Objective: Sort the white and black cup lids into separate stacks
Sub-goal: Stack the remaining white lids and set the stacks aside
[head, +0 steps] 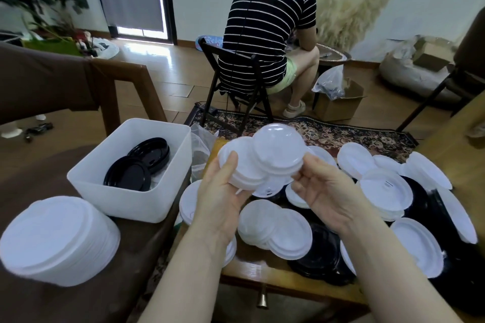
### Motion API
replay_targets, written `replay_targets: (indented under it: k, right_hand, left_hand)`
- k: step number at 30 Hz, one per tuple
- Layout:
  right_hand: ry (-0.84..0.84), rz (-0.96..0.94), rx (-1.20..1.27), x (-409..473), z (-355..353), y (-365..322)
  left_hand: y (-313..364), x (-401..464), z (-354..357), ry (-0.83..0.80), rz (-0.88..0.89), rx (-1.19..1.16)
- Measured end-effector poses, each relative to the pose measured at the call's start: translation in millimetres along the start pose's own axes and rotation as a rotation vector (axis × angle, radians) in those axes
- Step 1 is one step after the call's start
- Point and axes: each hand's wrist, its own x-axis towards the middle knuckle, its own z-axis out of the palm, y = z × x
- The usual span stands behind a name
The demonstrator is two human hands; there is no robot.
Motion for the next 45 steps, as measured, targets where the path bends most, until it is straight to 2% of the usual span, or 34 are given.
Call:
replay_targets:
  k: [5, 12, 15, 17, 20, 23, 27, 30, 34, 36, 39, 43, 45]
  right_hand:
    - [0.042, 0.004, -0.138, 1.6, 4.4, 6.4]
    - [0.105, -0.204, -0.456, -6.8, 0.1, 6.1]
    - [0.117, -0.295, -0.564, -7.8, 0.2, 6.1]
    - [0.071, -0.238, -0.558, -7.4, -0.2, 6.2]
    - [-0.037, -0.095, -0.414, -8.3, 0.6, 8.4]
    - [-0.065, -0.091, -0.327, -9.1, 2.9, 10.6]
    - [-0.100, -0.115, -0.339, -9.8, 5.9, 16.1]
    - [-0.131, -0.125, -0.397, -14.5, 9.0, 17.2]
    - [-0.039, -0.337, -0.818, -20.1, -6.3, 8.5]
    - [-0.044, -0.369, -1.019, -22.8, -21.1, 10.4]
    - [-0.071, -0.337, -1.108, -25.6, -32.9, 21.0]
    - [-0.087, -0.456, -1.248, -22.3, -24.3, 27.9]
    - [-0.146, -0.501, -1.307, -17.6, -12.9, 29.2]
  left_hand:
    - [-6.8, -6.5, 5.6, -0.061, -0.058, 0.009]
    - [-7.4, -10.5, 8.1, -0.120, -0.057, 0.167]
    - [-7.9, -12.0, 9.5, -0.142, -0.028, 0.157]
    - [-7.4, -13.2, 10.7, -0.175, -0.018, 0.125]
    - [-7.9, -13.6, 11.9, -0.201, -0.017, 0.095]
    - [-6.7, -15.5, 11.0, -0.195, -0.001, 0.092]
    - [-4.8, -21.3, 6.0, -0.087, 0.019, 0.199]
    - [-1.1, -28.2, 3.4, 0.058, 0.134, 0.242]
    - [7.9, -37.2, -10.3, 0.266, 0.252, 0.194]
    - [7.2, -41.4, -16.7, 0.297, 0.224, 0.169]
    - [3.2, -43.8, -17.3, 0.344, 0.183, 0.162]
    - [2.9, -74.8, -16.8, 0.217, 0.048, 0.099]
    - [-5.3, -100.5, -23.3, 0.244, 0.039, 0.079]
